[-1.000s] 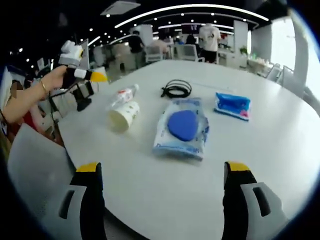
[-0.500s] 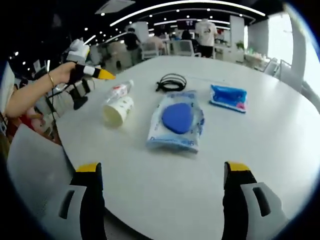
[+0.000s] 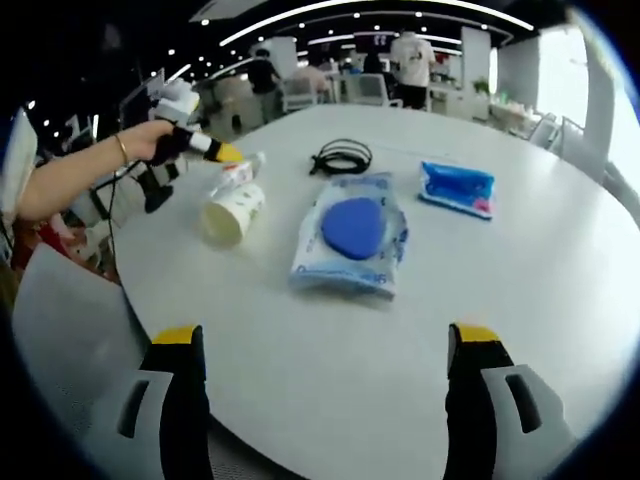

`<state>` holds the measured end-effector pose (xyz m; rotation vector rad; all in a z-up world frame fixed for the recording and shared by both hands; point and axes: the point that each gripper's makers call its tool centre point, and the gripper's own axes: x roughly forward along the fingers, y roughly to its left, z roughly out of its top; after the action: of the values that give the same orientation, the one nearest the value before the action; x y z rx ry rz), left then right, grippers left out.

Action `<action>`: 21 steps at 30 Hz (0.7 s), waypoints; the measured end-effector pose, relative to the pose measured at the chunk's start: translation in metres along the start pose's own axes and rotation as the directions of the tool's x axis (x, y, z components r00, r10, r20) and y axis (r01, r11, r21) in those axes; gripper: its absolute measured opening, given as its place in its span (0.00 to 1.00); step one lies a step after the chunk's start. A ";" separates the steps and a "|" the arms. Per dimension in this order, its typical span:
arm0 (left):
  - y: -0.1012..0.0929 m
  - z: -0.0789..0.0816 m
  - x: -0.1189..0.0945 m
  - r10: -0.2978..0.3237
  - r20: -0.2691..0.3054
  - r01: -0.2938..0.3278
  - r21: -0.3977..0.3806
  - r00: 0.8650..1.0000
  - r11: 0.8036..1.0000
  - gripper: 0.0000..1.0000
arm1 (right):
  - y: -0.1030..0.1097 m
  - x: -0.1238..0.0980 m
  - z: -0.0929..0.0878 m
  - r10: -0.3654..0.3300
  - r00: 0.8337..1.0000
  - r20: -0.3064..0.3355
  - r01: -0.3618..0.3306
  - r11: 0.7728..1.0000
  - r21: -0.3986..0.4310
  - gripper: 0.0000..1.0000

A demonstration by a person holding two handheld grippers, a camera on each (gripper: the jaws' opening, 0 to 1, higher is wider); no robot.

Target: Arrange the tabletop items into an orderly group along one side of the table until the central work area is clear of visible clutter.

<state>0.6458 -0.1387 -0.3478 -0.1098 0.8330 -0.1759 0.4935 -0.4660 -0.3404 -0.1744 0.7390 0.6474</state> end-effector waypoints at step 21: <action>0.020 -0.009 0.019 0.085 -0.129 -0.096 -0.082 0.988 0.992 0.52 | 0.003 0.003 -0.019 0.004 0.996 -0.084 -0.006 1.000 -0.025 0.97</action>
<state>0.6543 -0.1229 -0.3710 -0.1448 0.9697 -0.0609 0.4826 -0.4697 -0.3561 -0.2244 0.8126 0.6576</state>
